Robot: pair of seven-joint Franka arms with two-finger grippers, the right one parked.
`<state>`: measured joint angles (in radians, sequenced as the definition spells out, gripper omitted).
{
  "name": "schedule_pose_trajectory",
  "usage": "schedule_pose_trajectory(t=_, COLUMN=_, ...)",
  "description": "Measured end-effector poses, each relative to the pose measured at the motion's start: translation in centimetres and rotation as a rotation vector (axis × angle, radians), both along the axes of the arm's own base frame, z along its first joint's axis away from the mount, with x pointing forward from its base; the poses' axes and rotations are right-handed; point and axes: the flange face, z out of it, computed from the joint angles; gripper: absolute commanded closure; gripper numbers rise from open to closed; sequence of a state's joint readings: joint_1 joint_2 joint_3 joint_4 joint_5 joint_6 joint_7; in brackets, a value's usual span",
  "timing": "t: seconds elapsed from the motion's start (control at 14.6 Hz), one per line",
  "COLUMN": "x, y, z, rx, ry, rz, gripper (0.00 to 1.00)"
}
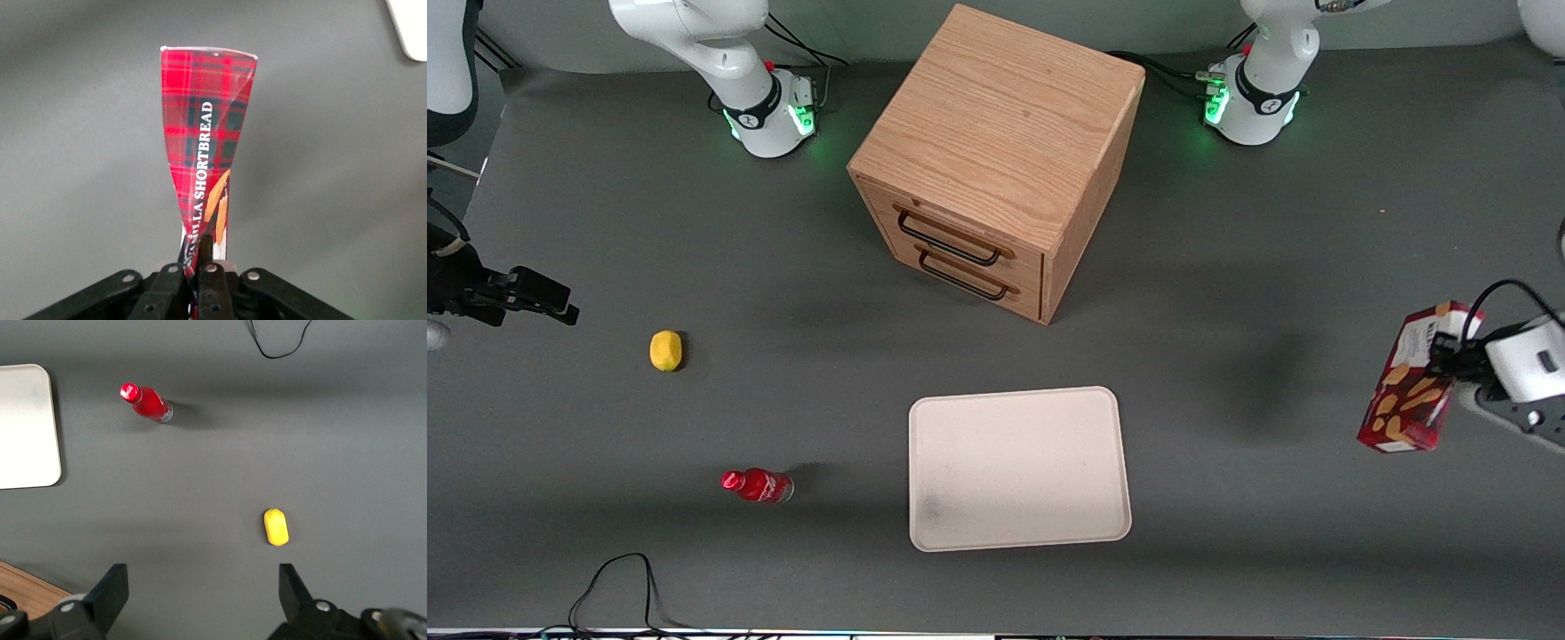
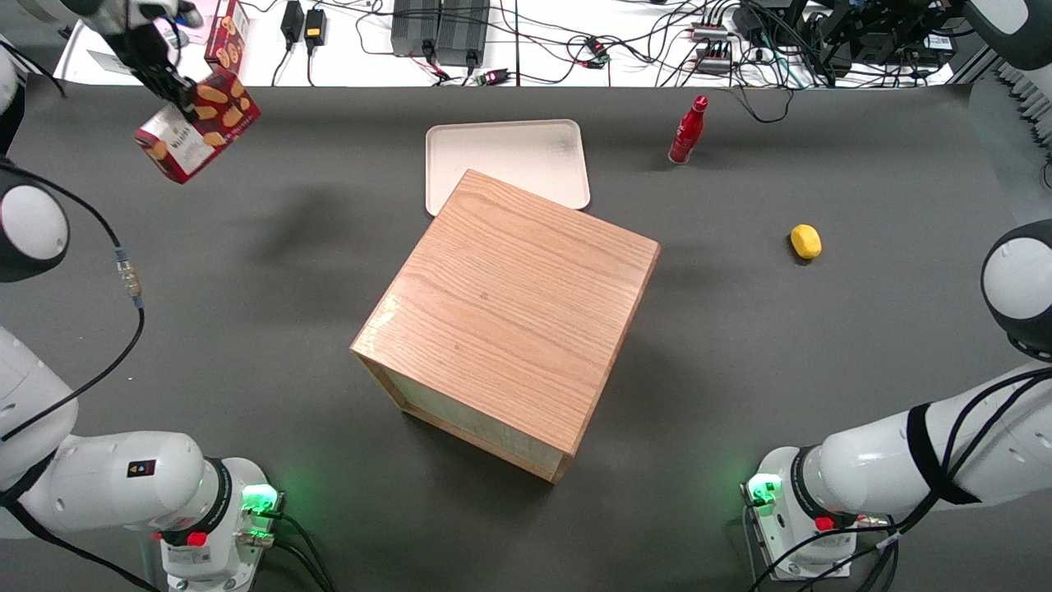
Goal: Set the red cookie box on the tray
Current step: 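Lift the cookie box upright with the left gripper, then carry the held cookie box over the white tray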
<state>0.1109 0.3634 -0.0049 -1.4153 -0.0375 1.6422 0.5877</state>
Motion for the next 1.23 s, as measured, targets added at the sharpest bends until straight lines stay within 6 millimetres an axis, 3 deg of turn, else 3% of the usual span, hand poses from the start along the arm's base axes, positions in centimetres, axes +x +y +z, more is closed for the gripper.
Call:
schedule_pose_trajectory(t=0.21, x=-2.3, y=-0.1, z=7.1, rx=0.016, ry=0.027, rz=0.018, gripper=1.0)
schedule_pose_trajectory(t=0.41, x=-4.0, y=-0.2, z=12.7, rx=0.022, ry=0.035, rz=0.029, gripper=1.0)
schedule_pose_trajectory(t=0.62, x=-4.6, y=-0.6, z=13.9, rx=0.024, ry=0.054, rz=0.062, gripper=1.0)
schedule_pose_trajectory(t=0.82, x=-4.5, y=-2.7, z=14.0, rx=0.027, ry=0.058, rz=0.08, gripper=1.0)
schedule_pose_trajectory(t=1.03, x=-4.3, y=-6.6, z=13.9, rx=0.041, ry=0.065, rz=0.125, gripper=1.0)
schedule_pose_trajectory(t=1.23, x=-4.3, y=-13.3, z=13.8, rx=0.067, ry=0.061, rz=0.215, gripper=1.0)
